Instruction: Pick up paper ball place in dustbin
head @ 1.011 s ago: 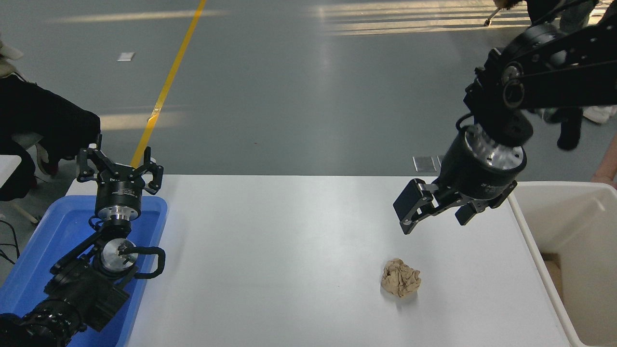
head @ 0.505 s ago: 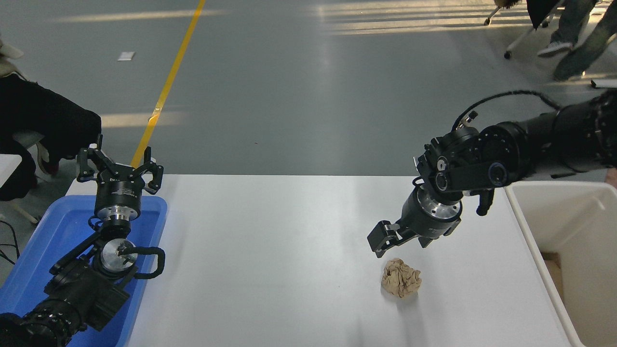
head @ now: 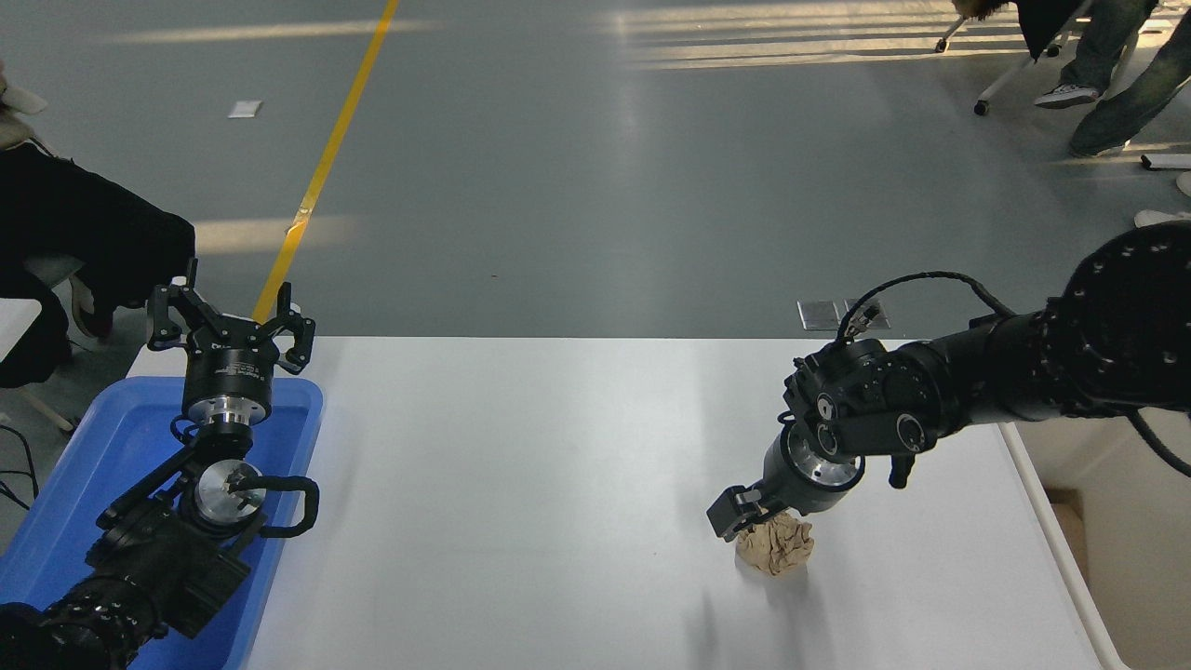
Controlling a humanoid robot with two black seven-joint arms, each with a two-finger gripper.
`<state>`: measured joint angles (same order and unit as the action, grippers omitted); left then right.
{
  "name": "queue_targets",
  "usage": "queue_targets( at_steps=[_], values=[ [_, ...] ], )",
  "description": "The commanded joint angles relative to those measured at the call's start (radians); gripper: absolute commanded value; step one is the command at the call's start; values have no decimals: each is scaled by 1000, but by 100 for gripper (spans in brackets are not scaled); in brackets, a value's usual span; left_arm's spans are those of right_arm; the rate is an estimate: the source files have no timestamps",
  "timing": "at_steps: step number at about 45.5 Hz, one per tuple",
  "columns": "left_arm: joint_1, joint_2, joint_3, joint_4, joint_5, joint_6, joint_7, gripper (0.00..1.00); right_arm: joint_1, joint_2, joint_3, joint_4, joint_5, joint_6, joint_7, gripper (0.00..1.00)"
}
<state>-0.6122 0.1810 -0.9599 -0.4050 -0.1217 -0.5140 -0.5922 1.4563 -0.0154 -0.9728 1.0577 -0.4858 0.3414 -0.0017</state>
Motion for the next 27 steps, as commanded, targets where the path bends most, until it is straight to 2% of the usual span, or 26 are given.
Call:
queue_targets(
  at_steps=[1,21,27],
  values=[
    [0,0,0,0,1,0,0,99,-56,14,3,-51,-66,-50,-4,100],
    [0,0,0,0,-1,0,0,99,-100,15,2,-77,-77,-59,-4,98],
    [0,0,0,0,-1,0,0,99,-109,15,0,-79,-77,-59,-3,86]
  ],
)
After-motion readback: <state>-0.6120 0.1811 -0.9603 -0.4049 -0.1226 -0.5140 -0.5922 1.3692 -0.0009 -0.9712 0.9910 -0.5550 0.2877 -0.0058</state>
